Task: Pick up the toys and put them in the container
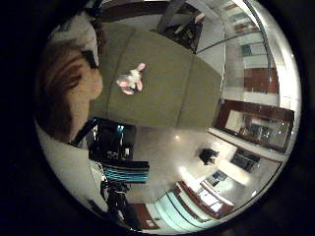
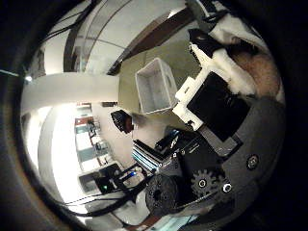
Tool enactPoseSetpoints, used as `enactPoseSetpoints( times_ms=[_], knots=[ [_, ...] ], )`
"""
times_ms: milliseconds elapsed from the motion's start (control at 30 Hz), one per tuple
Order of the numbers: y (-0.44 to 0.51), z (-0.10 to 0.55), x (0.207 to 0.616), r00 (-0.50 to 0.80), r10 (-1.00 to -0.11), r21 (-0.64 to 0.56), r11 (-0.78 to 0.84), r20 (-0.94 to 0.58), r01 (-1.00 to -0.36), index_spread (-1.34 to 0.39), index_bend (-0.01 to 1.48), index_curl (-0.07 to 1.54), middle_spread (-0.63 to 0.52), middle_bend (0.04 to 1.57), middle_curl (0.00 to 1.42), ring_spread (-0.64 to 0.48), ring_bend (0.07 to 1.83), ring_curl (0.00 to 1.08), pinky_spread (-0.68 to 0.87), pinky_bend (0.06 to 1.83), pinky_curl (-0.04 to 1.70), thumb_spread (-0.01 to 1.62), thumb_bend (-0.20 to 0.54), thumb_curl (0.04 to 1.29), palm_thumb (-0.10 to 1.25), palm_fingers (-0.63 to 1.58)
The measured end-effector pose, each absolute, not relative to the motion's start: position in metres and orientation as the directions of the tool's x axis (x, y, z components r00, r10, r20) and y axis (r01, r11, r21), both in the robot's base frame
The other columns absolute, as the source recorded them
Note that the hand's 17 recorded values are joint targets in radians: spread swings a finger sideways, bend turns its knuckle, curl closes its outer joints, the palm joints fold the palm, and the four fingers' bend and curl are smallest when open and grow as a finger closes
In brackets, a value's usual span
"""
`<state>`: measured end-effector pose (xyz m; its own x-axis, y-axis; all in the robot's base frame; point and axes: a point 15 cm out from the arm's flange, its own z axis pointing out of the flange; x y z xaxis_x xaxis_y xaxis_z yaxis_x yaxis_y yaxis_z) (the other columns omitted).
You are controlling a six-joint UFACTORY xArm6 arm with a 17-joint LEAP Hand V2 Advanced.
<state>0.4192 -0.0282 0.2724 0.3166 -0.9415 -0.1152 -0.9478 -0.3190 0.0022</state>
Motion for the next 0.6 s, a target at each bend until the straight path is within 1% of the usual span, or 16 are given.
enactPoseSetpoints(
  times_ms=[167, 267, 467, 600],
  knots=[
    [0.052, 0.264, 0.402, 0.389, -0.911, 0.004, -0.393, -0.136, -0.920, -0.24, 1.13, 0.76, -0.12, 1.35, 0.66, -0.19, 1.43, 0.66, -0.20, 1.38, 0.82, 0.99, -0.011, 0.74, 1.06, 1.16],
    [0.092, 0.258, 0.399, 0.430, -0.893, -0.024, -0.431, -0.135, -0.902, -0.24, 1.13, 0.76, -0.12, 1.35, 0.66, -0.19, 1.43, 0.66, -0.20, 1.38, 0.83, 0.98, -0.013, 0.74, 1.07, 1.16],
    [0.170, 0.232, 0.378, 0.505, -0.847, -0.072, -0.500, -0.166, -0.863, -0.24, 1.13, 0.76, -0.12, 1.35, 0.66, -0.19, 1.43, 0.66, -0.20, 1.36, 0.85, 0.97, -0.012, 0.76, 1.06, 1.17],
    [0.213, 0.215, 0.369, 0.557, -0.815, -0.112, -0.546, -0.160, -0.830, -0.23, 1.13, 0.76, -0.12, 1.35, 0.66, -0.19, 1.43, 0.66, -0.20, 1.36, 0.86, 0.96, -0.013, 0.76, 1.07, 1.17]
  ],
)
